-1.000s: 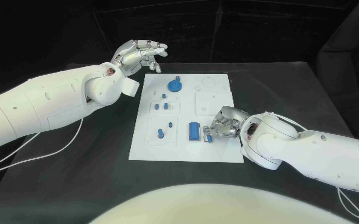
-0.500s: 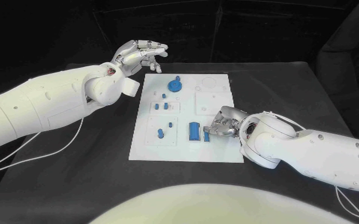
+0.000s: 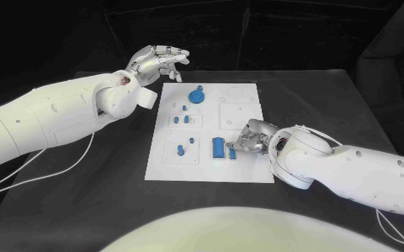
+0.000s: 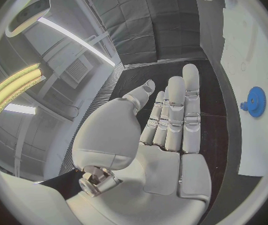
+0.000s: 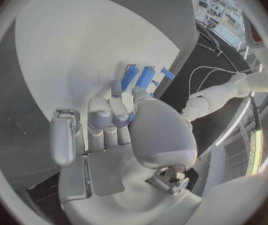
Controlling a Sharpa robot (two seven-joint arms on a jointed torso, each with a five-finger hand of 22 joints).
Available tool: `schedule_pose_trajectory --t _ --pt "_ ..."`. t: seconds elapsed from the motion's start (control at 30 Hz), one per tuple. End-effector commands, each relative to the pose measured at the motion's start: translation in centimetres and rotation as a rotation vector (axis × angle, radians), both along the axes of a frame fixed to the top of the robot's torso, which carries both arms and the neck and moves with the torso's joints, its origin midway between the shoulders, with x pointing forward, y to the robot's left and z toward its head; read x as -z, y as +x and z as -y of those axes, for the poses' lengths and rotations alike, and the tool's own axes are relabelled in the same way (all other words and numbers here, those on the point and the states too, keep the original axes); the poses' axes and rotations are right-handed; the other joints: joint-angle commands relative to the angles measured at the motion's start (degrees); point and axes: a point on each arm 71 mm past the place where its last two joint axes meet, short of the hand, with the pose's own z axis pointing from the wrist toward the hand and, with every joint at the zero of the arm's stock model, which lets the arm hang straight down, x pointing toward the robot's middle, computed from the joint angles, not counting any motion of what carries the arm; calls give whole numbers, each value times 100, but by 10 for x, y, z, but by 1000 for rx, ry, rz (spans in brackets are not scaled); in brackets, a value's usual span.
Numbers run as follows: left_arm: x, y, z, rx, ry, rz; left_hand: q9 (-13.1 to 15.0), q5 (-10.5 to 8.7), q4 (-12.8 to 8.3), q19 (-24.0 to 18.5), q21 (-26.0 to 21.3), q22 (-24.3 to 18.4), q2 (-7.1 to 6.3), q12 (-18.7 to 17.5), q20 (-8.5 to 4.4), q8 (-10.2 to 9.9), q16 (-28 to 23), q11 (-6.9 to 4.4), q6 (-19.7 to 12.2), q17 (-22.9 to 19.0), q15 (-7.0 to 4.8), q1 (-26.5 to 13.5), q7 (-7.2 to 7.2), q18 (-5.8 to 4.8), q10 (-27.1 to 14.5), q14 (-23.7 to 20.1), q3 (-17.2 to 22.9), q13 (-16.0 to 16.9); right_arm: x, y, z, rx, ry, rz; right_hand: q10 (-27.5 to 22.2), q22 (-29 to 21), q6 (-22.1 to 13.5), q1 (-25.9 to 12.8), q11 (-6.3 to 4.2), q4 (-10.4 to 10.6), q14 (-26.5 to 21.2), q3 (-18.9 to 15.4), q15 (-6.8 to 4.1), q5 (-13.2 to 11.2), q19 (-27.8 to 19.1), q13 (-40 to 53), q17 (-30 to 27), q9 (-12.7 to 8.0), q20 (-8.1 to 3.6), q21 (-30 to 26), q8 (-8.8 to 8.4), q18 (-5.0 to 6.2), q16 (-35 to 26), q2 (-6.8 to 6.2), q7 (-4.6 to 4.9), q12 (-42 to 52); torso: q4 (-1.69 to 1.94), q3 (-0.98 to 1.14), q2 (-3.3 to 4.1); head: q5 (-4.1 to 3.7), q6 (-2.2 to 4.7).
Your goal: Assemble the parts on the task board
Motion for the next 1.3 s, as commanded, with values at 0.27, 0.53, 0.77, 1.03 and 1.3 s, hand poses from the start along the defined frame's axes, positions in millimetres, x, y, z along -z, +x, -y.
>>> schedule_pose_trajectory --t 0.27,0.53,0.77,1.03,1.3 --pt "-1 0 1 12 -8 -4 -8 -5 -25 43 -32 -9 9 39 10 24 32 15 -50 -10 13 48 7 35 -44 -29 7 -5 -6 -7 4 -77 43 5 17 991 -53 9 19 -63 37 -296 -18 -519 191 15 2 76 -15 17 24 -23 -24 -19 10 7 -12 9 -8 -15 1" --pt "-1 0 1 12 -7 -5 -8 -5 -25 43 -32 -9 9 39 10 24 32 15 -50 -10 13 48 7 35 -44 -29 7 -5 -5 -14 5 -168 56 -51 -10 969 -110 246 34 -201 38 -411 -9 -645 170 7 1 115 -6 -3 18 -16 -26 -26 27 -37 -14 6 -7 -49 1" --pt "0 1 2 17 -9 -5 -9 -5 -26 40 -35 -11 12 41 11 27 32 17 -59 -13 16 49 10 34 -52 -34 5 -6 -1 -13 9 -181 39 -79 -24 963 -133 512 37 -376 37 -440 -6 -649 163 10 1 147 0 -11 19 -14 -28 47 31 -55 8 5 -2 -71 1" --pt "0 1 3 17 -9 -6 -9 -5 -26 40 -35 -11 12 41 11 27 32 17 -59 -13 16 49 10 34 -52 -34 5 -6 2 -7 14 -149 16 -75 -21 974 -131 642 28 -454 37 -426 -11 -587 170 23 3 169 -3 -5 27 -16 -28 186 21 -48 7 0 2 -60 1" --pt "0 1 3 17 -8 -6 -9 -5 -26 40 -35 -11 12 41 11 27 32 17 -59 -13 16 49 10 34 -52 -34 5 -6 6 -1 16 -118 4 -63 -13 981 -124 641 27 -449 37 -440 -13 -551 176 37 2 185 -6 -1 35 -18 -29 286 20 -35 11 5 0 -47 1"
